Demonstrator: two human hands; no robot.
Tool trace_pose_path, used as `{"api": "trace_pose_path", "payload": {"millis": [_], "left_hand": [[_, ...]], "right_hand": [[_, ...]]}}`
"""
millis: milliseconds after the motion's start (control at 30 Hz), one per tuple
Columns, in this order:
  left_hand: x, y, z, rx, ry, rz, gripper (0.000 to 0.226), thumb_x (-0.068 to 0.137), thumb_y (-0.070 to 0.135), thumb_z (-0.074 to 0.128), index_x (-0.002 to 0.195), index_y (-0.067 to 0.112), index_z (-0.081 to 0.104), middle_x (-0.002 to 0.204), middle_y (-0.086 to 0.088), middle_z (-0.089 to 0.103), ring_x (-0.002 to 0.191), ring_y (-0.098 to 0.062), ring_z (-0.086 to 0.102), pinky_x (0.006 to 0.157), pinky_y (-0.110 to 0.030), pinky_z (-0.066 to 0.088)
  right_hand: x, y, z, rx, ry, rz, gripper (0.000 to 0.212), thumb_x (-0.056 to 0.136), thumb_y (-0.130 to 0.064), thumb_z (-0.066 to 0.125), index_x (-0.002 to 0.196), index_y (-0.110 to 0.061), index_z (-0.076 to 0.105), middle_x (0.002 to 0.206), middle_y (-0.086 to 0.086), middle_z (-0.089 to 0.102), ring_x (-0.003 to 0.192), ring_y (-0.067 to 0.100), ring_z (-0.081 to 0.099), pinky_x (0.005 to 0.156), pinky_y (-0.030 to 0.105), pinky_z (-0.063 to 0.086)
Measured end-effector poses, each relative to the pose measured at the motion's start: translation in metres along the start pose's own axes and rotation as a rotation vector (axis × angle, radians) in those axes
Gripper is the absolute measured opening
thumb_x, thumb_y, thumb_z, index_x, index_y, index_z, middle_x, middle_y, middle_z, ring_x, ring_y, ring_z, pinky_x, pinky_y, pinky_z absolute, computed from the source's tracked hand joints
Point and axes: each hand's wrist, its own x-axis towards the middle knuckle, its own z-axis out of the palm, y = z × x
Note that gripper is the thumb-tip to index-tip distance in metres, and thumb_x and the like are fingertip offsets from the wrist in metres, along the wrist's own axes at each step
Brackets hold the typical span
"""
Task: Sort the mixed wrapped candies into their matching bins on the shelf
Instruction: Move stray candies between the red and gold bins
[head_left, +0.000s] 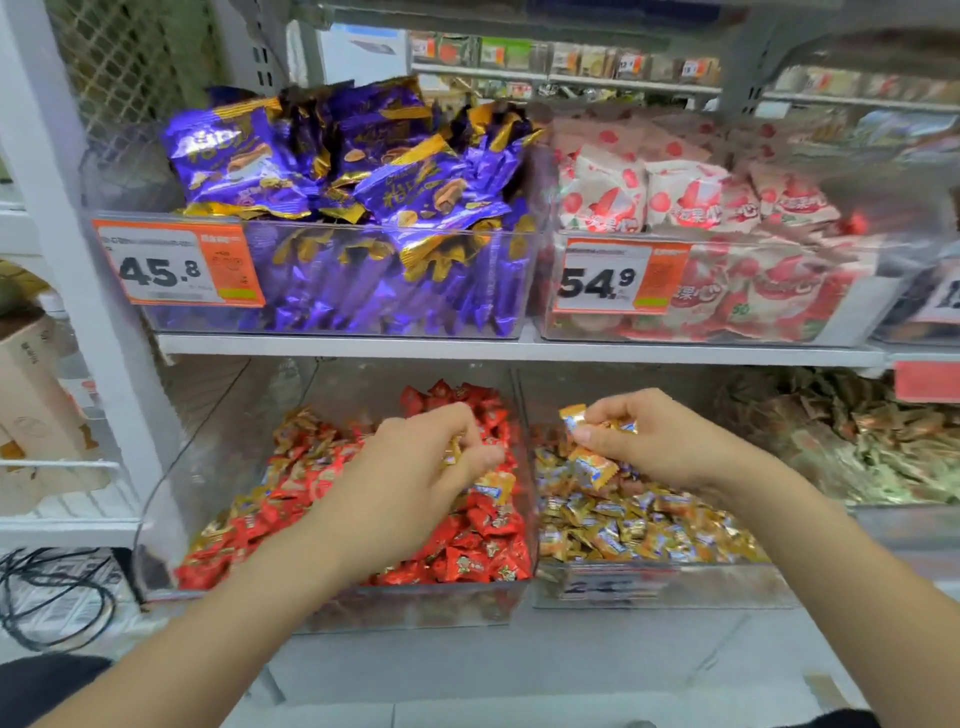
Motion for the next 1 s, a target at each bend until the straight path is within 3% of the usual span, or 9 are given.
{"api": "trace_pose_path", "payload": {"millis": [133,233,333,433,533,633,767,867,1000], "left_hand": [[0.028,0.063,0.044,0.187,-0.094,0.195,0.023,0.104,0.053,0.047,0.099,0.031,0.049,0.094,0.008,0.063,0.093,-0.019,0.062,0.078,-0.042,0.051],[0.06,0.088,0.098,0.497,-0.088,0.298,0.019,0.108,0.045,0.047,0.113,0.026,0.046,0.107,0.001,0.061,0.106,-0.029,0.064,0.069,-0.042,0.048],[0.088,0.092,0.14,0.549,-0.159,0.192,0.036,0.106,0.046,0.05,0.131,0.022,0.043,0.122,-0.007,0.057,0.117,-0.034,0.057,0.078,-0.046,0.048],[0.104,0.087,0.158,0.34,-0.49,-0.008,0.066,0.098,0.061,0.053,0.149,0.024,0.032,0.143,-0.014,0.043,0.132,-0.044,0.046,0.105,-0.057,0.039],[0.099,0.08,0.156,0.357,-0.593,0.033,0.059,0.102,0.053,0.041,0.155,0.03,0.028,0.156,-0.01,0.035,0.143,-0.043,0.037,0.119,-0.063,0.025],[0.078,0.075,0.129,0.426,-0.385,0.244,0.034,0.104,0.043,0.041,0.133,0.033,0.054,0.139,-0.001,0.049,0.13,-0.03,0.046,0.111,-0.054,0.037],[0.045,0.052,0.08,0.115,-0.19,0.418,0.014,0.102,0.035,0.054,0.105,0.033,0.068,0.103,0.011,0.056,0.103,-0.015,0.049,0.094,-0.036,0.044],[0.027,0.019,0.042,0.185,-0.144,0.367,0.008,0.098,0.035,0.057,0.096,0.031,0.062,0.091,0.011,0.054,0.09,-0.012,0.05,0.086,-0.035,0.044],[0.005,-0.043,-0.001,0.465,-0.282,0.014,0.026,0.087,0.059,0.046,0.098,0.037,0.055,0.096,0.01,0.054,0.097,-0.021,0.057,0.09,-0.046,0.05]], "right_hand": [[-0.003,0.054,-0.018,-0.266,0.336,0.056,0.024,0.098,-0.043,0.071,0.108,-0.022,0.076,0.098,0.0,0.076,0.097,0.024,0.072,0.079,0.031,0.05],[-0.009,0.067,-0.026,-0.197,0.518,-0.007,0.028,0.099,-0.039,0.068,0.119,-0.021,0.075,0.108,0.001,0.077,0.1,0.023,0.072,0.085,0.034,0.053],[-0.012,0.082,-0.03,-0.127,0.34,-0.079,0.025,0.1,-0.039,0.064,0.122,-0.033,0.074,0.109,-0.015,0.076,0.1,0.008,0.07,0.093,0.04,0.058],[-0.015,0.093,-0.04,-0.181,0.214,-0.082,0.029,0.104,-0.038,0.058,0.126,-0.032,0.075,0.116,-0.02,0.075,0.11,0.0,0.067,0.103,0.036,0.053],[-0.023,0.089,-0.052,-0.25,0.214,-0.086,0.025,0.105,-0.026,0.058,0.121,-0.029,0.077,0.093,-0.026,0.07,0.085,-0.012,0.063,0.081,0.015,0.046],[-0.032,0.068,-0.048,-0.251,0.212,-0.119,0.022,0.103,-0.023,0.061,0.112,-0.033,0.078,0.08,-0.017,0.073,0.074,-0.005,0.067,0.07,0.013,0.05],[-0.043,0.02,-0.021,-0.271,0.123,-0.193,0.021,0.101,-0.025,0.061,0.098,-0.034,0.079,0.078,-0.014,0.075,0.073,-0.003,0.067,0.067,0.017,0.048],[-0.05,-0.023,0.012,-0.304,0.095,-0.287,0.02,0.095,-0.022,0.062,0.093,-0.034,0.077,0.074,-0.013,0.074,0.072,0.001,0.067,0.066,0.013,0.048],[-0.045,-0.058,0.064,-0.461,-0.007,-0.52,0.014,0.089,-0.022,0.067,0.098,-0.028,0.075,0.085,-0.01,0.072,0.08,0.007,0.065,0.077,0.018,0.048]]}}
